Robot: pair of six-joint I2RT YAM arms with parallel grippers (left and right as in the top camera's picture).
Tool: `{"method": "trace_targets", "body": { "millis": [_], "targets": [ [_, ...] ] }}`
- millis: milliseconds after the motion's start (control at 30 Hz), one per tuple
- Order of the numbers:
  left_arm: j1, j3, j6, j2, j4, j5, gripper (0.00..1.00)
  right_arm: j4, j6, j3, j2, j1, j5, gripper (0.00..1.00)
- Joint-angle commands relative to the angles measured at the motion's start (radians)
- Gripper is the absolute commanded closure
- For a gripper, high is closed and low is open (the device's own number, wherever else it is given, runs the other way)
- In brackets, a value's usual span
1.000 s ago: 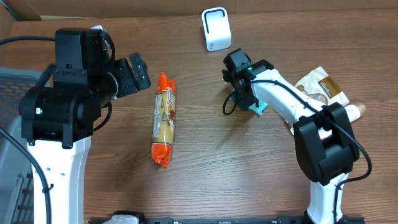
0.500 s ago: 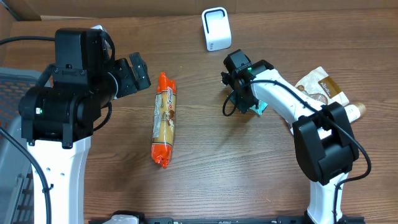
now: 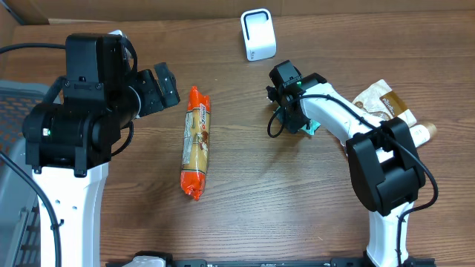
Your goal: Scan the item barcode
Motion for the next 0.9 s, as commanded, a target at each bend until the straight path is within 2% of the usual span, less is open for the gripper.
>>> {"method": "trace_targets", "body": {
  "millis": [0, 67, 133, 233, 333, 433, 467, 567, 667, 767, 867],
  "targets": [
    [0.004, 0.016, -0.006, 0.002, 0.001, -0.005, 0.00, -0.027, 0.051, -0.069, 0.080, -0.008, -0.048, 0.72],
    [0.004, 0.016, -0.006, 0.002, 0.001, -0.005, 0.00, -0.034, 0.089, -0.068, 0.079, -0.008, -0.048, 0.88],
    [0.004, 0.016, -0.006, 0.002, 0.001, -0.005, 0.00, -0.060, 0.111, -0.056, 0.079, -0.008, -0.061, 0.96],
    [0.004, 0.016, -0.006, 0.002, 0.001, -0.005, 0.01, -0.144, 0.113, -0.001, 0.079, -0.008, -0.161, 0.96],
    [0.004, 0.016, -0.006, 0.002, 0.001, -0.005, 0.01, -0.239, 0.113, 0.092, 0.067, -0.008, -0.357, 0.96],
    [0.004, 0.016, -0.006, 0.002, 0.001, -0.005, 0.00, -0.327, 0.112, 0.205, 0.052, -0.008, -0.633, 0.96],
    [0.004, 0.016, -0.006, 0.002, 0.001, -0.005, 0.00, -0.388, 0.111, 0.281, 0.047, -0.008, -0.808, 0.96],
    [0.004, 0.016, -0.006, 0.002, 0.001, -0.005, 0.01, -0.438, 0.108, 0.366, 0.047, -0.008, -1.128, 0.96],
    [0.004, 0.016, -0.006, 0.002, 0.001, -0.005, 0.00, -0.399, 0.109, 0.348, 0.048, -0.008, -1.356, 0.96],
    [0.004, 0.016, -0.006, 0.002, 0.001, -0.005, 0.00, -0.329, 0.122, 0.271, 0.048, -0.008, -1.450, 0.96],
    [0.004, 0.016, -0.006, 0.002, 0.001, -0.005, 0.00, -0.157, 0.234, 0.117, 0.048, -0.004, -1.456, 0.96]
  ]
}}
